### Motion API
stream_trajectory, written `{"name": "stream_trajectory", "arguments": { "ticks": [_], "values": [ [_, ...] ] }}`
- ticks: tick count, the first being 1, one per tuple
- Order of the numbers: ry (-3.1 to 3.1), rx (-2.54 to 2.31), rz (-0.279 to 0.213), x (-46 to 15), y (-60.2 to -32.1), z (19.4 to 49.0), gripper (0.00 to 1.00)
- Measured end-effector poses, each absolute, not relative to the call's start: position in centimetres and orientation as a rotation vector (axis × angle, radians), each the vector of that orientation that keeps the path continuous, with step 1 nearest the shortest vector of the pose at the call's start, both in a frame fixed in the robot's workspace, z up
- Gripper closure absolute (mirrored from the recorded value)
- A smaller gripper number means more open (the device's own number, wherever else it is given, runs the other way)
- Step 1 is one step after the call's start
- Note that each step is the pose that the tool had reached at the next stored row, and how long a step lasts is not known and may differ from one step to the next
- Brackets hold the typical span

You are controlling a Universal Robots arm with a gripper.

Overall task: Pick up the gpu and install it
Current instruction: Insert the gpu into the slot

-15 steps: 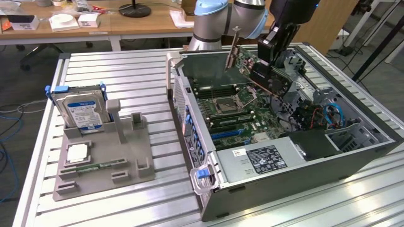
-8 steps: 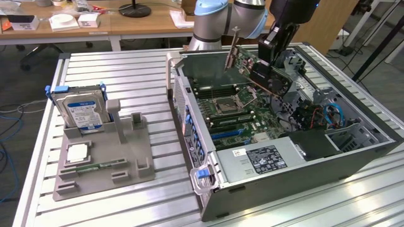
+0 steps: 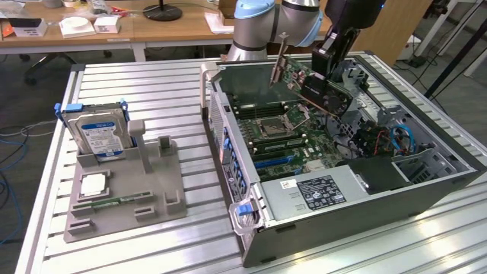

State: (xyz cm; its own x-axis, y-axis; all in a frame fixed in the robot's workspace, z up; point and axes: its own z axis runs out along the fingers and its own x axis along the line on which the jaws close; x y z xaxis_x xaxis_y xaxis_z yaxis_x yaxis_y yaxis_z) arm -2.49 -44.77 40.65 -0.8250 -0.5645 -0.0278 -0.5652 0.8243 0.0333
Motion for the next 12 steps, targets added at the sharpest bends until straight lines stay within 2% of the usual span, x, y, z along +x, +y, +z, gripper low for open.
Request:
{"name": "stream_trajectory", "arguments": {
  "ticks": [12],
  "values": [
    [2.971, -0.967, 0.063, -2.49, -44.77, 40.65, 0.74]
  ]
}}
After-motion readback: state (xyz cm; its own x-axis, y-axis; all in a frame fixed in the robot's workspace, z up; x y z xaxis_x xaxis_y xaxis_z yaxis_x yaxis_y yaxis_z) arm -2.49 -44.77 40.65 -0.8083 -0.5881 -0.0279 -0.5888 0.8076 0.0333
